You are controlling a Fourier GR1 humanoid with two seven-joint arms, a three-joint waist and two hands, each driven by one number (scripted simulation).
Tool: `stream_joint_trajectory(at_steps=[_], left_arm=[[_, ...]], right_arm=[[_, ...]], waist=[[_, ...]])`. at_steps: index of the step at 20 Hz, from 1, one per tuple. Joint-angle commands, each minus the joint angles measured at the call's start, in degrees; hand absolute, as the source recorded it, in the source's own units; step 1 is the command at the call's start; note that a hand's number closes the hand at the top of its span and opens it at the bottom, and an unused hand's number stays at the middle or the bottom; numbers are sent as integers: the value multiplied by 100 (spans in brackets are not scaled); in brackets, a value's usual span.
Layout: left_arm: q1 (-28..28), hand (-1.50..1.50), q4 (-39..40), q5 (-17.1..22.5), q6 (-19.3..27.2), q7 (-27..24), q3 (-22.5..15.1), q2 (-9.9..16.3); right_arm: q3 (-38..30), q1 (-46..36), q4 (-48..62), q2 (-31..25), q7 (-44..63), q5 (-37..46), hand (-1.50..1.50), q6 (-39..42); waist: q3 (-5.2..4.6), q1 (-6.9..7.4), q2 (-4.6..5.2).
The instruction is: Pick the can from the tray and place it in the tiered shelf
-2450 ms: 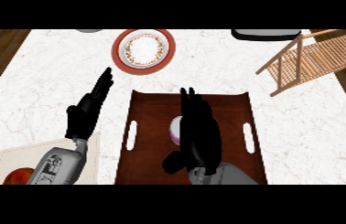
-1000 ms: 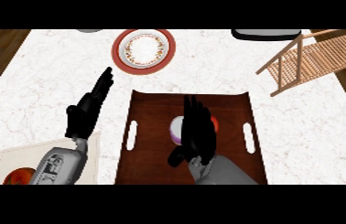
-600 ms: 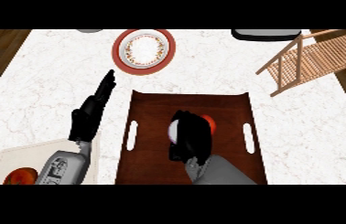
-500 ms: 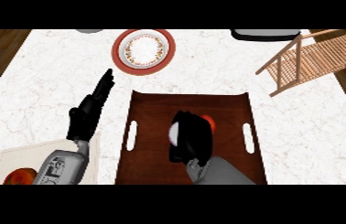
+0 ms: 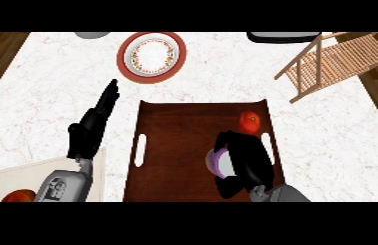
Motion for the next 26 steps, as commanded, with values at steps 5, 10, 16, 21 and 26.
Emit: stream_joint_trajectory(at_steps=[5,10,16,21,26], left_arm=[[155,0,-237,73,-5,124,49,17],[280,0,-279,-17,146,120,13,-72],[285,0,-214,-13,21,25,31,-7],[237,0,-96,-3,-28,-101,90,-25],[53,0,-132,-253,80,25,-121,-189]], right_arm=[[-926,1563,-1636,-2223,-3053,-1736,150,-139],[-2223,2338,-2241,-2341,-4200,-3336,150,-322],[-4450,3031,-2597,-3063,-4913,-5178,150,323],[-6076,3753,-2724,-3266,-4880,-5790,150,637],[-7228,3248,-2188,-3415,-4374,-6310,150,834]], waist=[[13,-154,-11],[22,-254,-24],[-5,-185,-9],[-15,-115,-8],[-16,38,19]])
